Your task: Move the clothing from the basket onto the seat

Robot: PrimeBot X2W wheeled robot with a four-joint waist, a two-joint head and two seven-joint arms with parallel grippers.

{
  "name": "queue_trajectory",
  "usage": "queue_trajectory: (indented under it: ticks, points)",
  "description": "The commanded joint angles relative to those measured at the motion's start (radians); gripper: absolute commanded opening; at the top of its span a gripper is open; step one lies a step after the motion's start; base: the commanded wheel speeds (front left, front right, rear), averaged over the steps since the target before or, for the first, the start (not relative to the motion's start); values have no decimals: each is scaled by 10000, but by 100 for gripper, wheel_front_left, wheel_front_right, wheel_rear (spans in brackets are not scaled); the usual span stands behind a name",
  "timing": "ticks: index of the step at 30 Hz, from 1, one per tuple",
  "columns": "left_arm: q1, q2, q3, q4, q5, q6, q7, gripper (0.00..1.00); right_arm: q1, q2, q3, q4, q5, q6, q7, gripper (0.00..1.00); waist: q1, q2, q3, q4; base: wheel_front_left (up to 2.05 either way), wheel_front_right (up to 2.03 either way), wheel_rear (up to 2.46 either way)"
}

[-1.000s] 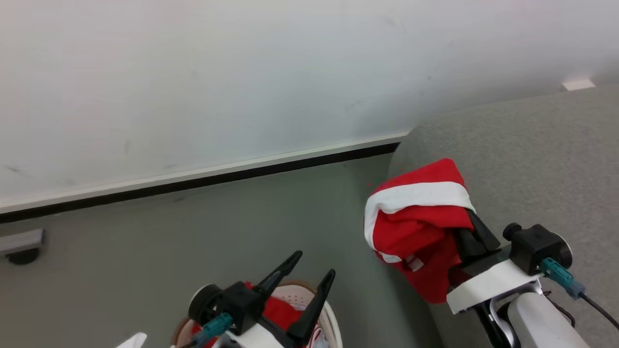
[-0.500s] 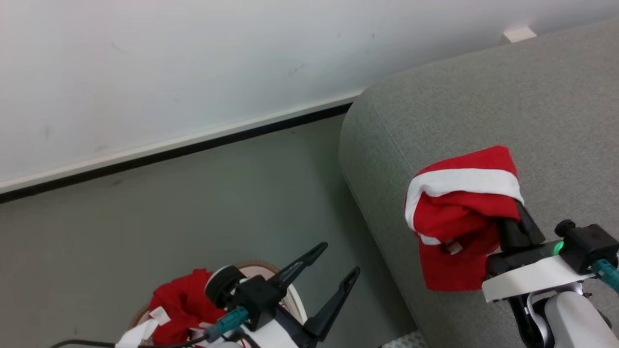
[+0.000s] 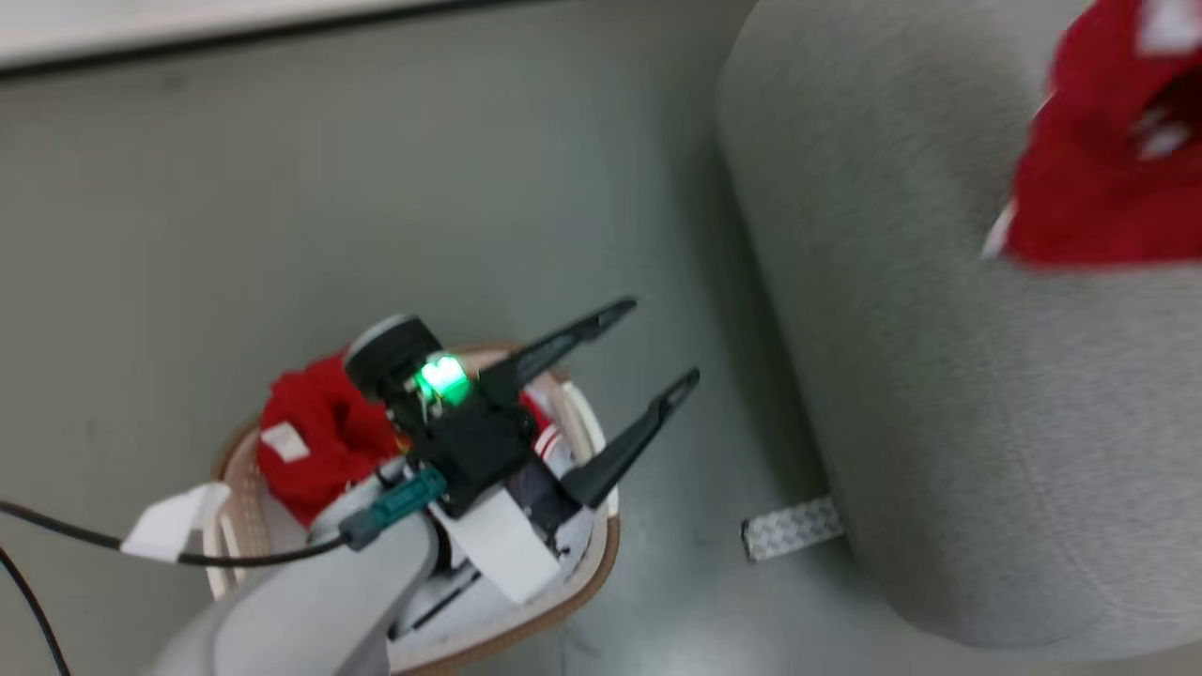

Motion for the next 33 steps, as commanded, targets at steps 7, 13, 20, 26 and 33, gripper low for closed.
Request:
queue_trajectory:
  ticks: [7,13,20,26,33]
  points:
    - [-1363,244,-152,-602,-175,15,-9,100,-2243,-977,-2488,290,-1506,-21,1288,0,-2,-1,2750,1557,0,0,0]
    - [-1503,257,-132,-667,-247,14,-9,100,-2314,-1191,-4879,1310,-3405,-21,1480,0,-2,-1,3185,2042,0,0,0]
    - [-1136,461,-23,-480,-276,14,-9,100,-1874,-175,-6634,2234,-4431,-21,798,100,-2,-1,3068,1936,0,0,0]
    - [-655,431,400,-229,-369,14,-9,100,-1025,285,-6260,2963,-4430,-21,-21,100,-2,-1,2381,1615,0,0,0]
    - [365,163,942,182,-442,57,-9,100,666,744,-5092,3073,-3884,-21,-1081,100,-2,-1,905,1339,0,0,0]
